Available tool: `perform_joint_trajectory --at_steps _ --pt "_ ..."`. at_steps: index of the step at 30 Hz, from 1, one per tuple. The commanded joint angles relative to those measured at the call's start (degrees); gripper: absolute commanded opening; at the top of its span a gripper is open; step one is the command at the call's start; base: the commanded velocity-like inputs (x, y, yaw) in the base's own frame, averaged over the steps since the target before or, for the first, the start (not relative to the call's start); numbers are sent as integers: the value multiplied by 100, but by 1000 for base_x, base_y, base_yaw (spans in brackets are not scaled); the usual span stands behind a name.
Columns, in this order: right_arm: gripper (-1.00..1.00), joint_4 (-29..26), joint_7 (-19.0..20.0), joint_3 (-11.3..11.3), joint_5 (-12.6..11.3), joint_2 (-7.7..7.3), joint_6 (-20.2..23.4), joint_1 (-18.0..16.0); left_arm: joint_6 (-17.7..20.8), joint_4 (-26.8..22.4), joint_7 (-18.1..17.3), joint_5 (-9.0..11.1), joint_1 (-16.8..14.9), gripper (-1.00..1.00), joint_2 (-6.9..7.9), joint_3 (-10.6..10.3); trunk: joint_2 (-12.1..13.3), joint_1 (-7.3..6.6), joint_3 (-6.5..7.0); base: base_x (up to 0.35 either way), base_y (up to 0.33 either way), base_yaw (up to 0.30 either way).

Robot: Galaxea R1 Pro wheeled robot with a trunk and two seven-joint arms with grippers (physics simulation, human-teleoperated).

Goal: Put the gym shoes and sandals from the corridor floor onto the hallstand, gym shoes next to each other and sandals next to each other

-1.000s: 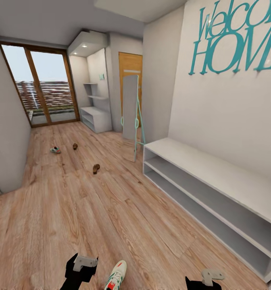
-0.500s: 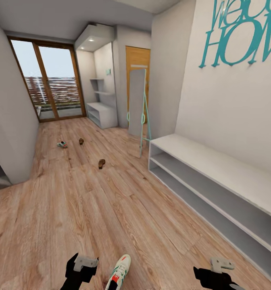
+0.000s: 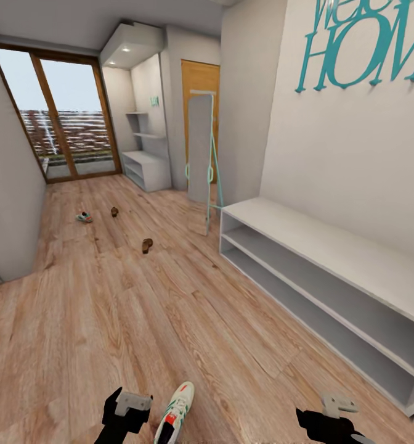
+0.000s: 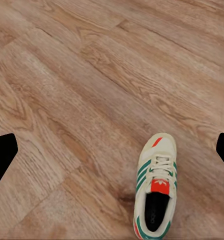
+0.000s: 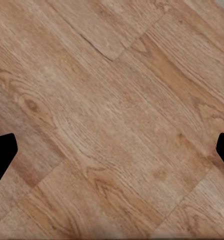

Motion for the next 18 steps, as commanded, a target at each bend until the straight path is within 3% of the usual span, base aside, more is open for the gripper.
perform_joint_trajectory --at_steps 1,7,18 --pt "100 -8 11 -4 -4 0 28 -1 -18 1 -6 -74 -2 100 1 -52 -44 22 -32 0 0 -159" --pt "100 -14 11 -4 -4 0 28 -1 -15 5 -8 -288 -2 100 11 -198 -284 154 -193 0 0 -162" --pt "100 -15 11 -4 -4 0 28 -1 -12 9 -8 -318 -2 100 20 -204 -726 396 -490 0 0 -125"
